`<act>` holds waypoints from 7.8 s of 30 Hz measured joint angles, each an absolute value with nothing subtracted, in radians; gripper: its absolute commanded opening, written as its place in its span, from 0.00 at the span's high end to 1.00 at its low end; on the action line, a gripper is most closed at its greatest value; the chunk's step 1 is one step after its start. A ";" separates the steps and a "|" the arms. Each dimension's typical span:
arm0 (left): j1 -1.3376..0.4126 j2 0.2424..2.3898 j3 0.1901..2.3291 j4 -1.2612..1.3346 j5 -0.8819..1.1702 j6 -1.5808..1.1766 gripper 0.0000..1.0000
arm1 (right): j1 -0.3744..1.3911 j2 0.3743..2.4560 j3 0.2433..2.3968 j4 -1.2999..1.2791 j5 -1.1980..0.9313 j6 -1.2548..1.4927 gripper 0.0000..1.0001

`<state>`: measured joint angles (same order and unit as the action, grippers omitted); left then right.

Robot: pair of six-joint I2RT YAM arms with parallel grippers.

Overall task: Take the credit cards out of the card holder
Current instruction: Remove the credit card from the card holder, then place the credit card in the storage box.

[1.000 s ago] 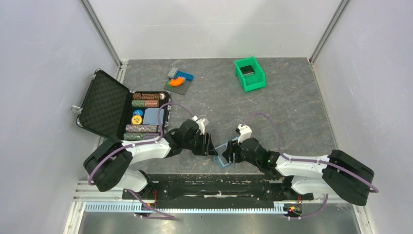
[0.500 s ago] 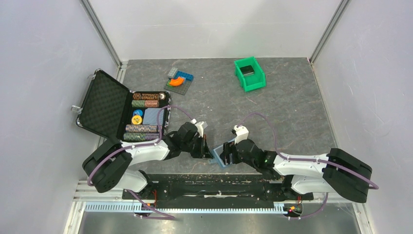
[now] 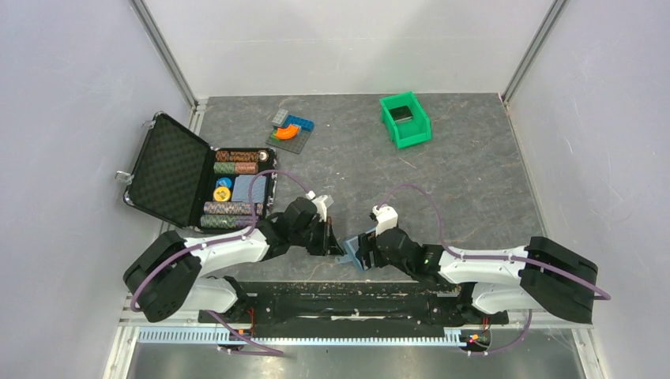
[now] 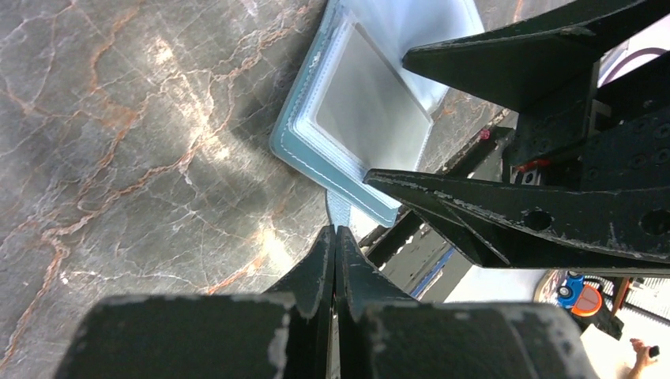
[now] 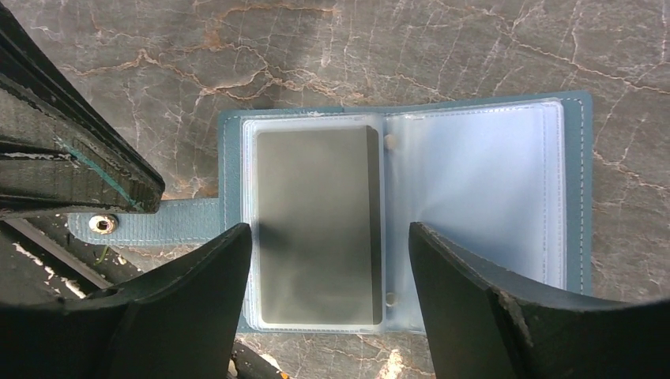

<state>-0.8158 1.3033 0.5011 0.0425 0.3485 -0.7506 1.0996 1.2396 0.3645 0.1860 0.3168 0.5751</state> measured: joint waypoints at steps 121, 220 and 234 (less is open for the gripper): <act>-0.838 1.614 0.474 0.533 0.287 -0.904 0.78 | 0.839 1.125 0.100 0.514 -0.030 0.671 0.80; -0.808 0.789 0.482 -0.094 0.710 -0.619 0.98 | 0.837 0.926 0.446 0.253 -0.738 0.400 0.70; -0.806 0.791 0.496 -0.112 0.688 -0.590 0.42 | 0.818 0.895 0.421 0.262 -0.751 0.419 1.00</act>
